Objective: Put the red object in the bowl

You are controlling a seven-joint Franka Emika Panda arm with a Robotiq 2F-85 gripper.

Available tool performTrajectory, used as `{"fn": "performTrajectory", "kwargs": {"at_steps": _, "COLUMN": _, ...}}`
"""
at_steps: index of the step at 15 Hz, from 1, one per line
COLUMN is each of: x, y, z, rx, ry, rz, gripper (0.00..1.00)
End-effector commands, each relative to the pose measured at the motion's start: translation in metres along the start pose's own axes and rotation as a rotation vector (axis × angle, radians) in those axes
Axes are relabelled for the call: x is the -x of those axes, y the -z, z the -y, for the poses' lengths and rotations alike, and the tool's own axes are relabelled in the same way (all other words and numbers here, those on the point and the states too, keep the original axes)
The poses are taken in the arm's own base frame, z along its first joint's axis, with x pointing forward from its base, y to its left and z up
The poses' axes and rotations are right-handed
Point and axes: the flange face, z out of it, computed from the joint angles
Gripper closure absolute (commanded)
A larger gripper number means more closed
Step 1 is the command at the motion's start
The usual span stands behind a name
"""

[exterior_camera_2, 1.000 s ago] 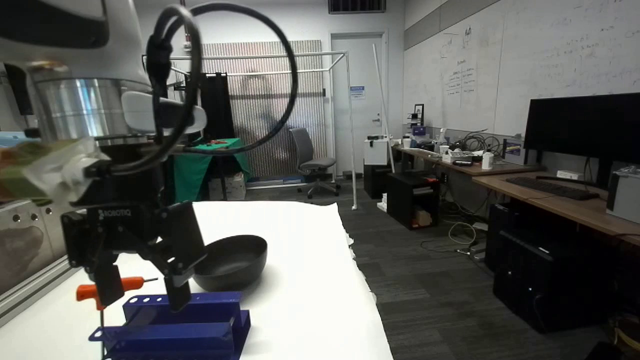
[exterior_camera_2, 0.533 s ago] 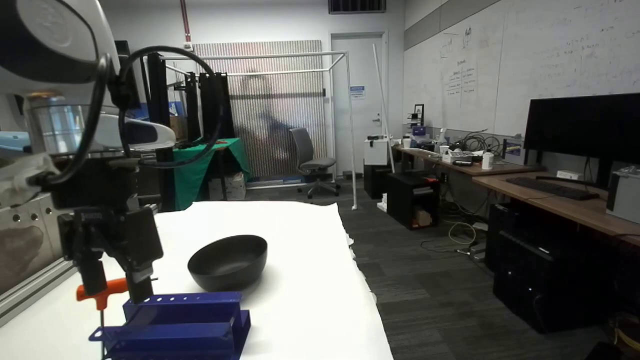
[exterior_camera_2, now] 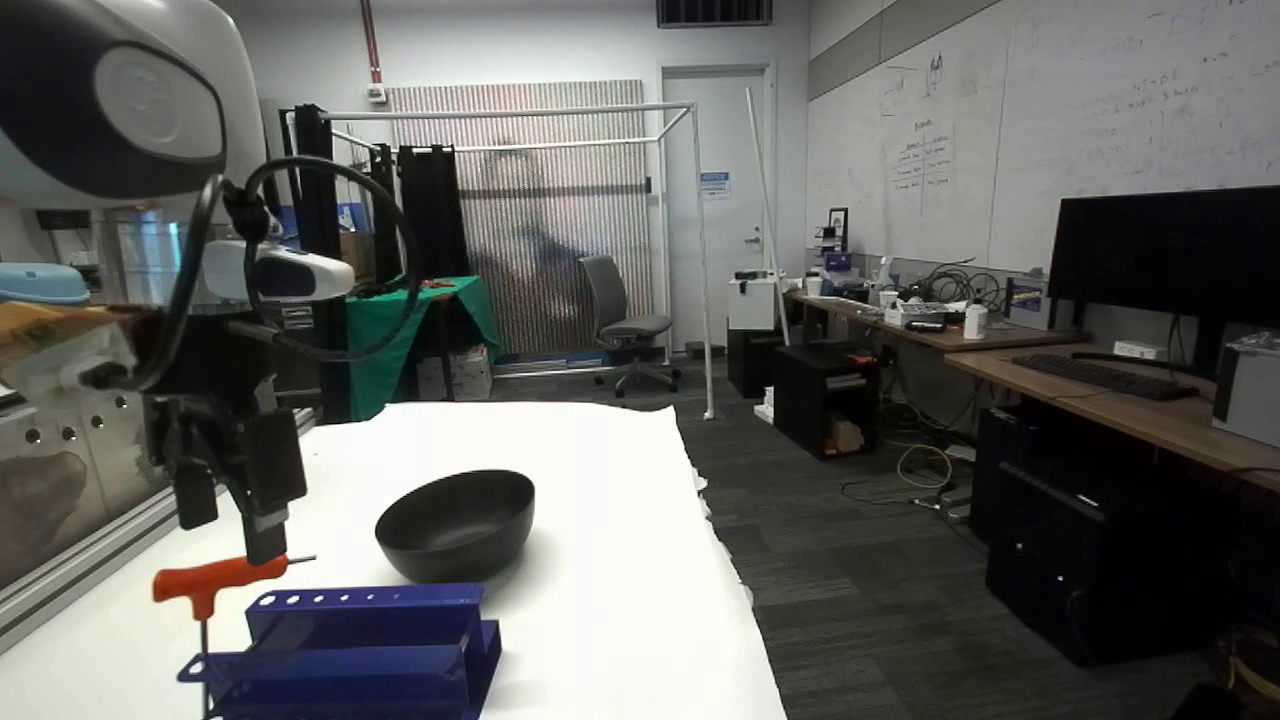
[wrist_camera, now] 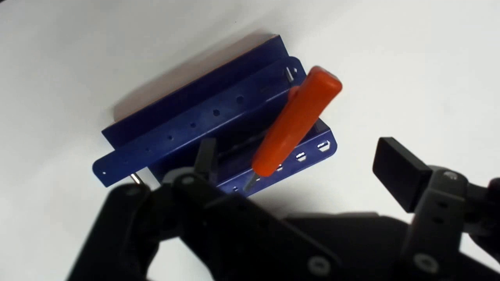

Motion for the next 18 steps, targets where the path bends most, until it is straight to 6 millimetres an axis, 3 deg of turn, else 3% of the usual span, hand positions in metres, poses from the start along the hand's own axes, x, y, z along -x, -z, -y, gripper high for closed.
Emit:
{"fn": "performTrajectory", "kwargs": {"at_steps": 1, "x": -0.006, "y": -0.010, "z": 0.004, "rx": -0.020, "ry": -0.050, "rz": -0.025, "gripper": 0.00}}
{"fn": "performTrajectory", "kwargs": {"at_steps": 2, "x": -0.004, "y": -0.015, "z": 0.003, "rx": -0.015, "ry": -0.059, "rz": -0.028, "gripper": 0.00}}
{"fn": "performTrajectory", "kwargs": {"at_steps": 3, "x": -0.003, "y": -0.019, "z": 0.003, "rx": -0.014, "ry": -0.060, "rz": -0.027, "gripper": 0.25}}
{"fn": "performTrajectory", "kwargs": {"at_steps": 4, "x": 0.000, "y": -0.022, "z": 0.003, "rx": -0.010, "ry": -0.060, "rz": -0.025, "gripper": 0.25}}
{"fn": "performTrajectory", "kwargs": {"at_steps": 12, "x": 0.013, "y": -0.029, "z": 0.001, "rx": 0.028, "ry": -0.053, "rz": 0.000, "gripper": 0.89}}
{"fn": "performTrajectory", "kwargs": {"at_steps": 16, "x": 0.015, "y": -0.013, "z": 0.002, "rx": 0.073, "ry": -0.018, "rz": -0.004, "gripper": 0.97}}
{"fn": "performTrajectory", "kwargs": {"at_steps": 18, "x": 0.017, "y": 0.003, "z": 0.002, "rx": 0.103, "ry": 0.033, "rz": 0.005, "gripper": 0.93}}
